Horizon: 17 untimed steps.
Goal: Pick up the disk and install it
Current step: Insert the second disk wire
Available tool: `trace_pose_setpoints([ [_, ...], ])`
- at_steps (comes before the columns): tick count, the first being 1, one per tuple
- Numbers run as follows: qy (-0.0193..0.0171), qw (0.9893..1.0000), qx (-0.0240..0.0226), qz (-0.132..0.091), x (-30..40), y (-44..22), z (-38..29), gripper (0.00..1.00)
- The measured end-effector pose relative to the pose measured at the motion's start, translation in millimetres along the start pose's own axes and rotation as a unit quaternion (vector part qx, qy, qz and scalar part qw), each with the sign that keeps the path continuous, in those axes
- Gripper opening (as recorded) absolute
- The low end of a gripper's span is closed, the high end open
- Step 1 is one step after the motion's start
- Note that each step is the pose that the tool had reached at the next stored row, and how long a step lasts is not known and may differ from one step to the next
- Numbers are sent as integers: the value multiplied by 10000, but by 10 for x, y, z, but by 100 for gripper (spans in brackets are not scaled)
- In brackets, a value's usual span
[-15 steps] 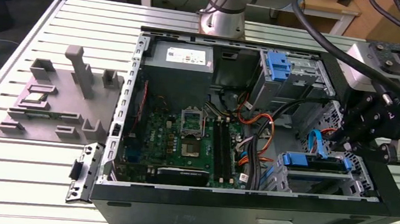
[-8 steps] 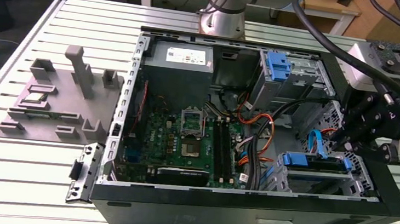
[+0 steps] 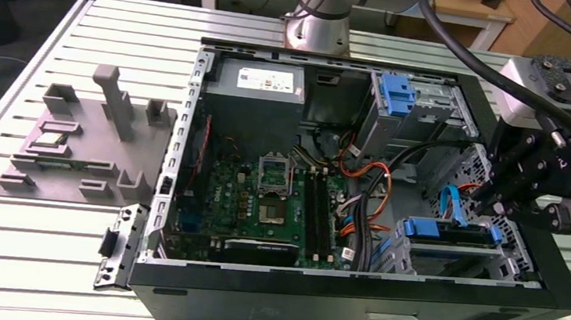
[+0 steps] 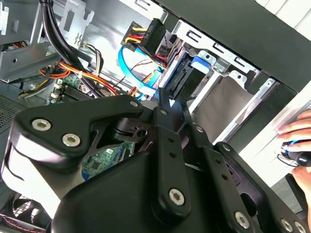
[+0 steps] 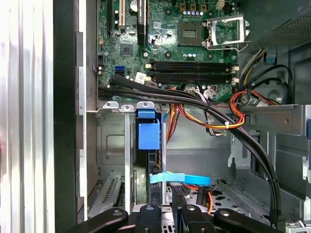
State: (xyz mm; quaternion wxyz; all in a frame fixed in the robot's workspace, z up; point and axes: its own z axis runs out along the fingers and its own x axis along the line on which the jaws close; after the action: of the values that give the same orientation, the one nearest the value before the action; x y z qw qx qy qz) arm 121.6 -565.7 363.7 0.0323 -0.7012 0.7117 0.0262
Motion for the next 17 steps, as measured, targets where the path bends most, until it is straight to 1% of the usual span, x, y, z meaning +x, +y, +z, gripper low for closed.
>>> trace_pose_setpoints([
  [6,0,10000,0,0,-3,0,-35,24],
  [12,-1,10000,0,0,-17,0,-34,24],
  [17,-5,10000,0,0,-56,0,-26,24],
])
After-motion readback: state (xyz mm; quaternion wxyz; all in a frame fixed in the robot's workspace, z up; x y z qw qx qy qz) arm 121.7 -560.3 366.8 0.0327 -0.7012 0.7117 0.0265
